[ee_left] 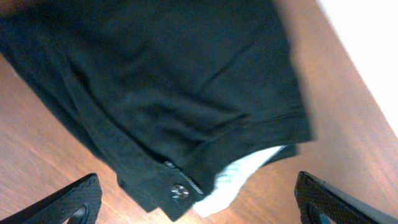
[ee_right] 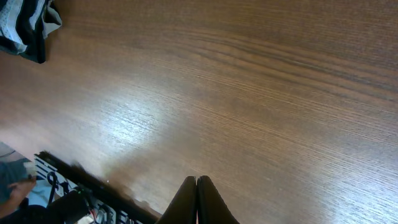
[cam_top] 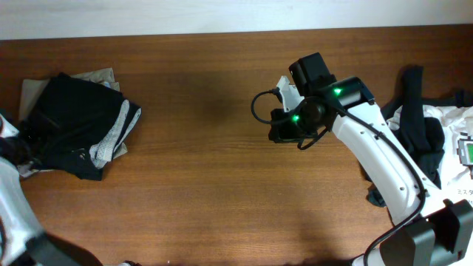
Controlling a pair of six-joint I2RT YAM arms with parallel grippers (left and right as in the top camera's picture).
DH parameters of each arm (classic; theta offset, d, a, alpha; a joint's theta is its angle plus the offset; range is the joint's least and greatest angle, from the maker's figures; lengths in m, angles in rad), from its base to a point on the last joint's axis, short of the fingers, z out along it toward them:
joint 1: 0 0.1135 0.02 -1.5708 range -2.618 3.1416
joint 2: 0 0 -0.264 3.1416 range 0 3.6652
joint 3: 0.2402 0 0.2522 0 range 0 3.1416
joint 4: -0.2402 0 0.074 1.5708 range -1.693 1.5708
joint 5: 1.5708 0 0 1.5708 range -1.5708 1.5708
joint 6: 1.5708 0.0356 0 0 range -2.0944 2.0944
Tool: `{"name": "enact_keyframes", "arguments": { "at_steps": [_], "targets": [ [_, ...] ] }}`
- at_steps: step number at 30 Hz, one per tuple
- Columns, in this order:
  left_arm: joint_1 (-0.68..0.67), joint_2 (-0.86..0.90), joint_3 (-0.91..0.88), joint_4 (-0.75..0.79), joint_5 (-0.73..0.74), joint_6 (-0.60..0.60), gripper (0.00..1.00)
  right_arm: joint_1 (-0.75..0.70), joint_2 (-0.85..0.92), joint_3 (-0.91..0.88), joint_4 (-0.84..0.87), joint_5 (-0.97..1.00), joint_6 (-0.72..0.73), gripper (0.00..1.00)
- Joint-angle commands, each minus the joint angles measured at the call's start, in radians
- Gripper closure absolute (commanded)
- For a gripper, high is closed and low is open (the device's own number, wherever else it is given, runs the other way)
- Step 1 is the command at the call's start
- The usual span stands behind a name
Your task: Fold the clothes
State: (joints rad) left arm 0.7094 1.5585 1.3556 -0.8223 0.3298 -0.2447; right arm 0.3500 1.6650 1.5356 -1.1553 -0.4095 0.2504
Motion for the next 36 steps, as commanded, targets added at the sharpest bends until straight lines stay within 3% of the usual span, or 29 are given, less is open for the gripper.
{"name": "enact_keyframes", "arguments": {
  "at_steps": [1, 3, 4, 6, 7, 8, 9, 10, 11, 16, 26, 28, 31, 36],
  "targets": [
    [-0.025, -0.119, 0.043, 0.001, 0.11, 0.2, 0.09, -0.005, -0.016, 0.017, 0.004, 0.003, -0.011, 0.94],
    [-0.08, -0.145, 0.043, -0.01, 0.334, 0.347, 0.11, -0.005, -0.044, 0.04, 0.0, 0.06, -0.01, 0.94],
    [-0.143, -0.184, 0.053, -0.02, 0.415, 0.426, 0.11, -0.005, -0.087, 0.076, -0.006, 0.104, -0.01, 0.87],
    [-0.34, -0.233, 0.209, -0.216, 0.253, 0.611, 0.11, -0.003, -0.225, 0.174, -0.025, 0.236, -0.009, 0.78],
    [-0.484, -0.233, 0.348, -0.371, 0.144, 0.702, 0.11, -0.004, -0.328, 0.223, -0.024, 0.321, -0.01, 0.66],
    [-0.62, -0.238, 0.454, -0.452, 0.055, 0.714, 0.11, -0.004, -0.437, 0.239, -0.024, 0.422, -0.01, 0.57],
    [-0.762, -0.257, 0.508, -0.496, -0.029, 0.711, 0.01, -0.004, -0.525, 0.239, -0.04, 0.451, -0.01, 0.45],
    [-0.831, -0.275, 0.509, -0.504, -0.068, 0.71, 0.01, -0.003, -0.578, 0.239, -0.057, 0.447, -0.01, 0.36],
    [-0.908, -0.298, 0.509, -0.53, -0.113, 0.71, 0.01, -0.003, -0.645, 0.239, -0.097, 0.447, -0.01, 0.02],
    [-0.964, -0.319, 0.508, -0.74, -0.128, 0.71, 0.01, -0.004, -0.791, 0.239, -0.228, 0.448, -0.01, 0.01],
    [-0.964, -0.319, 0.508, -0.739, -0.129, 0.71, 0.01, -0.004, -0.794, 0.236, -0.304, 0.448, -0.01, 0.01],
    [-0.964, -0.319, 0.508, -0.739, -0.129, 0.71, 0.01, -0.09, -0.799, 0.175, -0.234, 0.535, -0.011, 0.01],
    [-0.964, -0.319, 0.508, -0.739, -0.129, 0.71, 0.01, -0.245, -0.896, -0.151, 0.119, 0.536, -0.013, 0.01],
    [-0.964, -0.319, 0.508, -0.739, -0.129, 0.71, 0.01, -0.383, -1.358, -1.016, 0.564, 0.473, -0.006, 0.01]
  ]
}}
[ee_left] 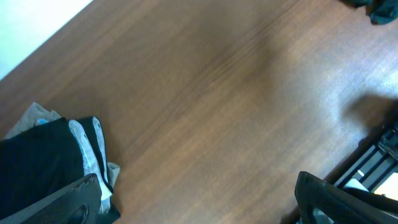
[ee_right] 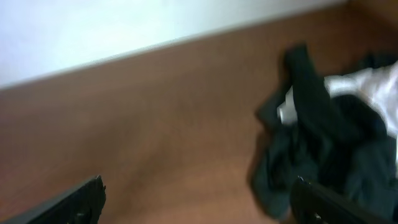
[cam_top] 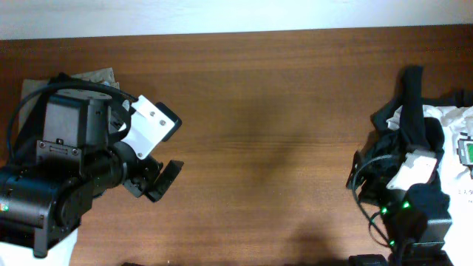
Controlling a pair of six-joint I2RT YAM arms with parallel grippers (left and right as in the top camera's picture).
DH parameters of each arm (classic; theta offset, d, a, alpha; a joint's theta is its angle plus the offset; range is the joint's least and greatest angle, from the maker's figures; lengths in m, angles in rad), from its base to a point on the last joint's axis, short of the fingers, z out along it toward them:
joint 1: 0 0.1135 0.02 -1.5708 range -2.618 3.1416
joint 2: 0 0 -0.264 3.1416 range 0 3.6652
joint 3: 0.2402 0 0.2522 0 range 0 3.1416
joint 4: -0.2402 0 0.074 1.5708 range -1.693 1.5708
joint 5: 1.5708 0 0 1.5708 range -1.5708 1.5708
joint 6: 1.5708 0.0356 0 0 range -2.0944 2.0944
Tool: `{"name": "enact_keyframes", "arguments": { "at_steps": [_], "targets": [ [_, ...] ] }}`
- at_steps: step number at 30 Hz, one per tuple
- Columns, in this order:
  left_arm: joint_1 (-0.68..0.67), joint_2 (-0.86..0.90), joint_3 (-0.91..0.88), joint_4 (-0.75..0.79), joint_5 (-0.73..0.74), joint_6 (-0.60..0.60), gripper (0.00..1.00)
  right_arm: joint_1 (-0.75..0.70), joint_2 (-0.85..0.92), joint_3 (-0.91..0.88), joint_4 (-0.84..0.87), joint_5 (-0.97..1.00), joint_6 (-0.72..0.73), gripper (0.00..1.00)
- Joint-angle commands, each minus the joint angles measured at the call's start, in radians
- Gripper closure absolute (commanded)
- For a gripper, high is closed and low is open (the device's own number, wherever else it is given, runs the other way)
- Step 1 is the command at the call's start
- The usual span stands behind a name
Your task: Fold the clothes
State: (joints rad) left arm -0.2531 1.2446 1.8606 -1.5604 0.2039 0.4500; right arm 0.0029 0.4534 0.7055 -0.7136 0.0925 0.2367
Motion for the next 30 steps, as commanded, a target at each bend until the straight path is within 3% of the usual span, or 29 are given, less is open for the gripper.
{"name": "enact_keyframes", "arguments": {
  "at_steps": [1, 4, 8, 22, 23, 24, 27, 30],
  "targets": [
    [-0.002, -0.005, 0.003, -0.001, -0.003, 0.015, 0.01, -0.051, -0.257, -0.311, 0.176, -0.071, 0.008, 0.01],
    [-0.002, -0.005, 0.003, -0.001, -0.003, 0.015, 0.01, -0.057, -0.45, -0.53, 0.313, -0.112, 0.008, 0.01],
    [-0.002, -0.005, 0.003, -0.001, -0.003, 0.015, 0.0, -0.057, -0.45, -0.702, 0.644, -0.149, 0.007, 0.01],
    [0.0, -0.008, 0.002, 0.001, -0.029, 0.019, 0.0, -0.056, -0.447, -0.7, 0.642, -0.149, 0.007, 0.01],
    [0.01, -0.027, -0.024, 0.091, -0.027, 0.019, 0.01, -0.056, -0.447, -0.7, 0.642, -0.149, 0.007, 0.01],
    [0.043, -0.078, -0.124, 0.302, -0.007, 0.019, 0.01, -0.056, -0.447, -0.7, 0.642, -0.149, 0.007, 0.01],
    [0.122, -0.338, -0.627, 0.813, 0.122, 0.019, 0.01, -0.056, -0.447, -0.7, 0.642, -0.149, 0.007, 0.01],
    [0.204, -0.629, -1.024, 1.021, 0.167, 0.019, 0.01, -0.057, -0.447, -0.7, 0.642, -0.149, 0.007, 0.01]
  ]
}}
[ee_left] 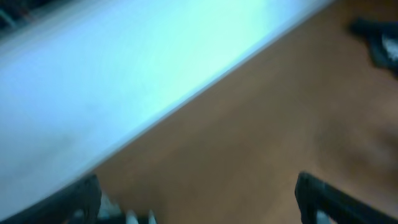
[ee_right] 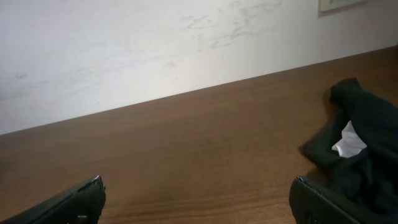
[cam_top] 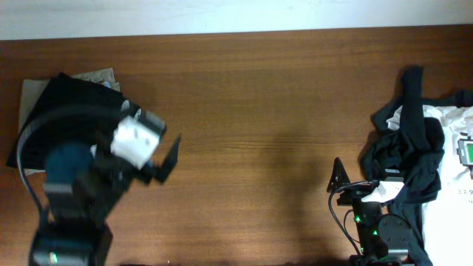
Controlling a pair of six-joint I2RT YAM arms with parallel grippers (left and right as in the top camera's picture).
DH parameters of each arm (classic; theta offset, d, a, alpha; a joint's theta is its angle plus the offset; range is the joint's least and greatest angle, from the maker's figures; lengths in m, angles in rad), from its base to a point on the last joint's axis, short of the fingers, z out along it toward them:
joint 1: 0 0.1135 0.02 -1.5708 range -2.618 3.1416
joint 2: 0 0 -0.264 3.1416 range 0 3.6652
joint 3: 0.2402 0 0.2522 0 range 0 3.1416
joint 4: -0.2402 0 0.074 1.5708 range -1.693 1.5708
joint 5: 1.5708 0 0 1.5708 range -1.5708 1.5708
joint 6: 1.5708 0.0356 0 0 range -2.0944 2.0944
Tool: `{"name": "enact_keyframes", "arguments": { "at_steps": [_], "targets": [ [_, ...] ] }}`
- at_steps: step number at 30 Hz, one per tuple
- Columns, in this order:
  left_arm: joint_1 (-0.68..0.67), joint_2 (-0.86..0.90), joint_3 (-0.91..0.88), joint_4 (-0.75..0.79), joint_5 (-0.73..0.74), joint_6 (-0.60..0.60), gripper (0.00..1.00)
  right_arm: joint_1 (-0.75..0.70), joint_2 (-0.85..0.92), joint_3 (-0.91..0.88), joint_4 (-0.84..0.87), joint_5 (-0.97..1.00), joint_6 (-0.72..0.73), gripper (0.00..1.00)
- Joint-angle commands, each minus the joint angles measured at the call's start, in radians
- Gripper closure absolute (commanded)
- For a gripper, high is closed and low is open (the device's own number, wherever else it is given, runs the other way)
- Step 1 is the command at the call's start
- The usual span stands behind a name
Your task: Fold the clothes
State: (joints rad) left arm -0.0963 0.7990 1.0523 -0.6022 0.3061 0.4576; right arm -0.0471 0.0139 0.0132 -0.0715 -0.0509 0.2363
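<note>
A folded stack lies at the table's far left, with a black garment point(cam_top: 63, 103) on top of it. At the right edge sits a loose pile of black and white clothes point(cam_top: 421, 144); its black part point(ee_right: 367, 118) also shows in the right wrist view. My left arm point(cam_top: 111, 166) stands by the stack. The left gripper point(ee_left: 198, 202) is open and empty in a blurred view of wall and table. My right arm point(cam_top: 373, 222) is at the front edge beside the pile. The right gripper point(ee_right: 198, 202) is open and empty.
A brown wooden table point(cam_top: 259, 111) runs to a white wall point(ee_right: 186, 50) at the back. A beige cloth point(cam_top: 29, 92) peeks out under the left stack. A white printed item point(cam_top: 462, 151) lies at the far right edge.
The left wrist view has swung from the tabletop and stack up to the wall. My right arm is nearer the front edge. Its view is now level across the table. Both grippers remain open.
First my left gripper was open right over the black garment on the stack, while the right gripper was shut over mid-table. Then both were open, the left off the stack and the right by the pile. Now both arms stand near the front, holding nothing.
</note>
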Motion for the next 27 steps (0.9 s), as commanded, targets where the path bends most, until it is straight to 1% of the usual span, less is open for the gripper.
{"name": "enact_keyframes", "arguments": {
  "at_steps": [1, 3, 4, 5, 7, 9, 10, 12, 27],
  "targets": [
    [0.058, -0.266, -0.314, 0.085, 0.065, 0.011, 0.01, -0.007, -0.008, -0.008, 0.0, -0.005, 0.008, 0.01],
    [0.073, -0.517, -0.555, 0.141, 0.065, 0.011, 0.01, -0.007, -0.008, -0.008, 0.0, -0.005, 0.008, 0.01],
    [0.079, -0.584, -0.616, 0.168, 0.065, 0.011, 0.01, -0.006, -0.008, -0.008, 0.0, -0.005, 0.008, 0.01],
    [0.09, -0.671, -0.712, 0.24, 0.064, 0.011, 0.01, -0.006, -0.008, -0.008, 0.0, -0.005, 0.008, 0.01],
    [0.101, -0.774, -0.862, 0.366, 0.065, 0.011, 0.01, -0.006, -0.008, -0.008, 0.0, -0.005, 0.008, 0.01],
    [0.101, -0.794, -1.022, 0.575, 0.072, 0.011, 0.01, -0.006, -0.008, -0.008, 0.0, -0.005, 0.008, 0.01],
    [0.099, -0.794, -1.045, 0.587, 0.066, 0.011, 0.01, -0.006, -0.008, -0.008, 0.0, -0.005, 0.008, 0.01],
    [0.099, -0.791, -1.043, 0.55, 0.064, 0.011, 0.01, -0.007, -0.008, -0.008, 0.0, -0.005, 0.008, 0.01],
    [0.099, -0.789, -1.043, 0.549, 0.065, 0.011, 0.01, -0.007, -0.008, -0.008, 0.0, -0.005, 0.008, 0.01]
  ]
}}
